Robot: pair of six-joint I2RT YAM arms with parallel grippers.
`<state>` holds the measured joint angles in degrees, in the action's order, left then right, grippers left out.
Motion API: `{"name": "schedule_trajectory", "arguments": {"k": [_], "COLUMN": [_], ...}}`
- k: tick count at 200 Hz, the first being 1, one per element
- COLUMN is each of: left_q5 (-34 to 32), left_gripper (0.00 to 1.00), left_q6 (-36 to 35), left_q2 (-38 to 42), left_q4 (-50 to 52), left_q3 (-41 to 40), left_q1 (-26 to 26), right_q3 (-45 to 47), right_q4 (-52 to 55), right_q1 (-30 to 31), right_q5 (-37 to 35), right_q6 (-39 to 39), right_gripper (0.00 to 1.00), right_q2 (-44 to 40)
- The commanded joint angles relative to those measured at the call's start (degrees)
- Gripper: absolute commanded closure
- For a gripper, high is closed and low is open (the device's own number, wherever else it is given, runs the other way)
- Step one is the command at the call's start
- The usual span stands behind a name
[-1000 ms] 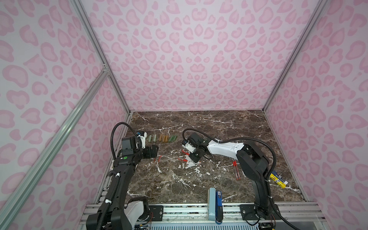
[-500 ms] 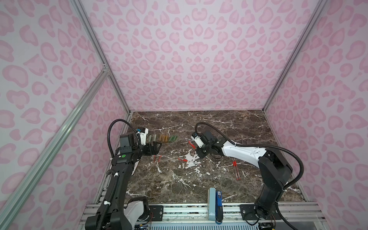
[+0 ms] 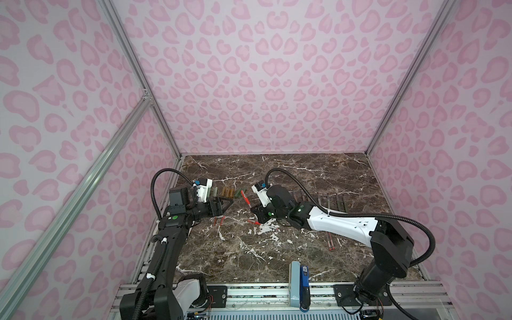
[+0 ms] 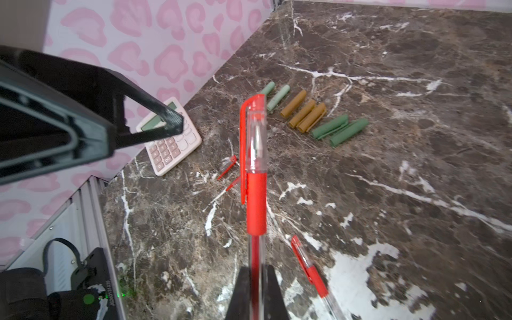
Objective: Remove pen caps from pens
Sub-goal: Open the pen cap on the pen.
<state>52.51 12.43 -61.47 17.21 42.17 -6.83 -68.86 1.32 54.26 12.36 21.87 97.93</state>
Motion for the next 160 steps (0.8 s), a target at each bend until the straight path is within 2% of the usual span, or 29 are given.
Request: {"name": "schedule_trajectory", "arguments": {"k": [1,13,46,89,132,135,160], "left_q5": [1.8,1.1,1.9,1.7,0.7,0.7,-0.2], "left_gripper": [0.31,0.36,0.36,0.43,0.62,0.67,0.86], "left_q6": [1.1,1.9,3.9,4.6,4.2,4.2,4.0], "left_q2": [-0.7,-1.1,-1.2,-1.5,-1.5,-1.5,-1.5], "left_q4": [-3.2,-2.3,-5.3,-4.6,-3.1,-3.4,-4.3], "left_q3": [-0.3,0.4,-0.7,0.5,1.1,0.9,0.2], "left_q1": [0.7,0.8,0.8,0.9,0.9,0.8,0.9], "right_q3": [-1.6,-4.1,-6.3,-8.7,-9.3,-8.9,-8.5], "right_q4": [-2.4,0.1,-0.7,0.5,1.5,1.2,0.5], "right_q1": [1.7,2.5,5.6,6.5,6.3,6.3,6.4], "right_q5": [-0.1,-0.2,-0.1,0.9,0.5,0.5,0.6], "right_q6": [0.6,0.5,-0.3,-0.5,-0.8,-0.8,-0.7], "right_gripper": [1.0,1.0,1.0,1.0,1.0,1.0,1.0], "right_q2": [1.8,3.3,5.4,7.4,8.0,7.9,8.2]}}
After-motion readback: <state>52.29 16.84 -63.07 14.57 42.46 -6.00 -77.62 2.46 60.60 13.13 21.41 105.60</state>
